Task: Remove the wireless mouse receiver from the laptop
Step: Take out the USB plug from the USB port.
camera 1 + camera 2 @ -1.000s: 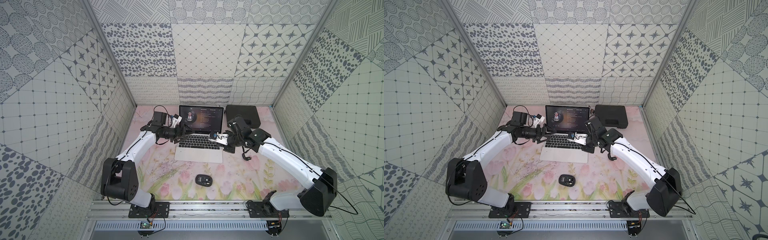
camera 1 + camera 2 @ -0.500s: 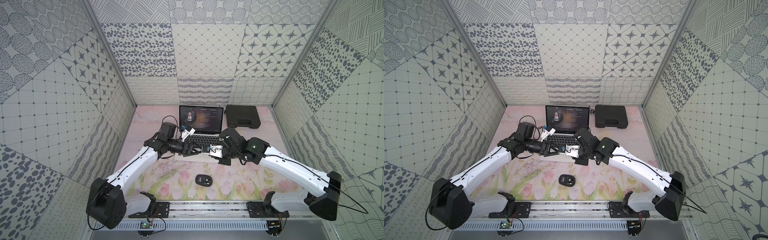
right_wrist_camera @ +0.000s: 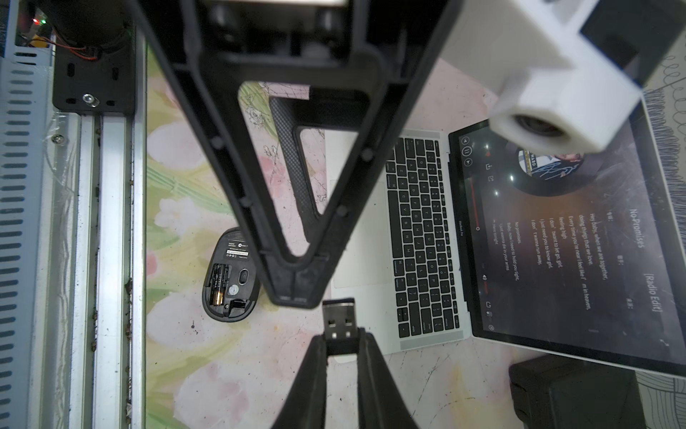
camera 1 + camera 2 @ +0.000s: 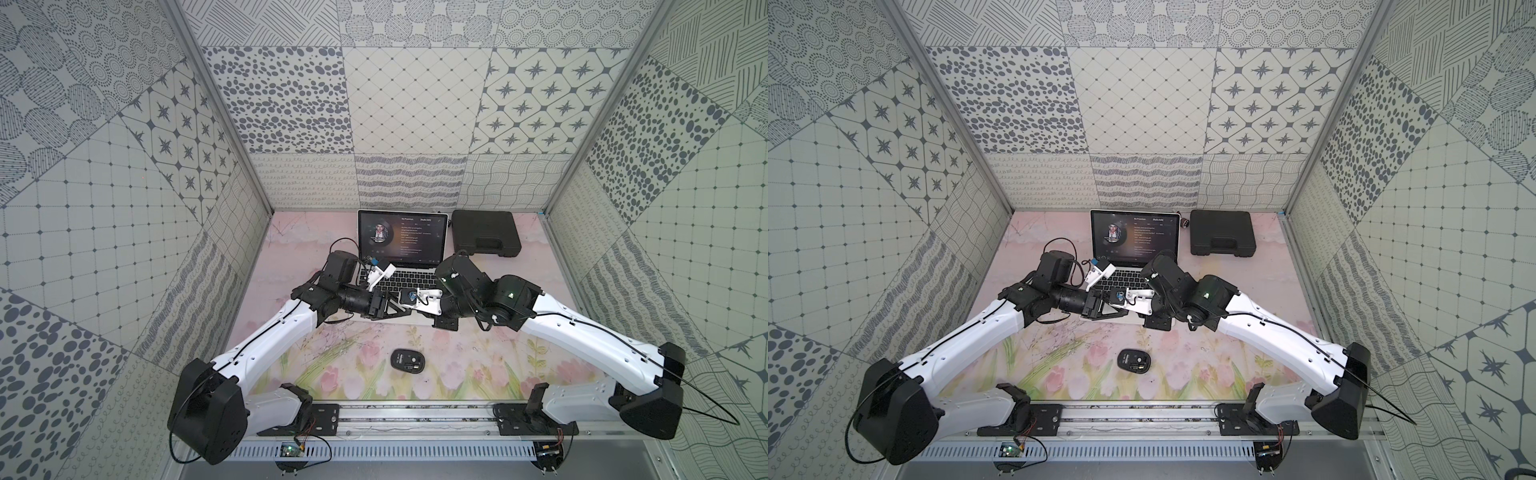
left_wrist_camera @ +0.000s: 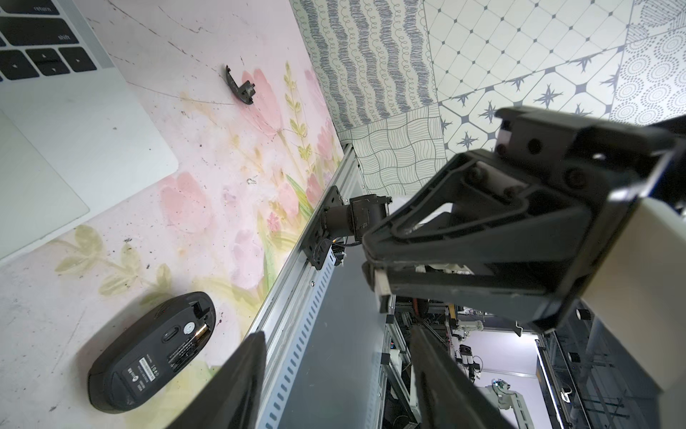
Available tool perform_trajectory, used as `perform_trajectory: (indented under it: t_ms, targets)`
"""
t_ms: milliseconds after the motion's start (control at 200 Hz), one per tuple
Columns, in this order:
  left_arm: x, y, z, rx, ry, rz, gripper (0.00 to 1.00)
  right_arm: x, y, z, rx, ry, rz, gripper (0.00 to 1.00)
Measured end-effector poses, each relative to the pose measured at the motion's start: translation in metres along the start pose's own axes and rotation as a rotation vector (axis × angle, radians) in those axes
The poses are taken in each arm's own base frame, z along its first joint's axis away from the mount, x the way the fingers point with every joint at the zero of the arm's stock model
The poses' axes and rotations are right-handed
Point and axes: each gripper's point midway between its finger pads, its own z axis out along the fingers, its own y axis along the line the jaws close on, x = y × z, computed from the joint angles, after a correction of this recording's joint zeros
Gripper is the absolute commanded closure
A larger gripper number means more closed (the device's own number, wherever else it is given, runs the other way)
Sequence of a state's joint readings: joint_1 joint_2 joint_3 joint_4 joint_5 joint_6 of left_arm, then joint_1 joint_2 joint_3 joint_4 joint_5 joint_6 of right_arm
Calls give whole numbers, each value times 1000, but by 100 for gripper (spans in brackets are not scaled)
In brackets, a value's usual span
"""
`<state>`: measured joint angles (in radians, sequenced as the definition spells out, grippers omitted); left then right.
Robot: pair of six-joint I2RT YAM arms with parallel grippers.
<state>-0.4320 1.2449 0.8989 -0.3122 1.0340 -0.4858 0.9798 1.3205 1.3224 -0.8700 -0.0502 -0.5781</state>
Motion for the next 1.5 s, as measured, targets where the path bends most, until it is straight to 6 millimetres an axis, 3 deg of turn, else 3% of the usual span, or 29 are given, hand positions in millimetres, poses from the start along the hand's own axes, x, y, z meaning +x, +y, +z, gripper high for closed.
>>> perform_trajectory:
  t_ms: [625, 1045, 1366, 1496]
  targets:
    - [-2, -6, 2, 15, -7, 6, 70, -8, 7, 13, -20, 25, -14, 82]
    - [-5, -8, 2, 16, -8, 11, 75, -10, 7, 16, -10, 34, -17, 82]
    - [-6, -7, 2, 11, -8, 20, 88, -9, 5, 16, 3, 43, -19, 82]
    - [-6, -5, 2, 5, -7, 16, 88, -9, 5, 16, 2, 45, -19, 82]
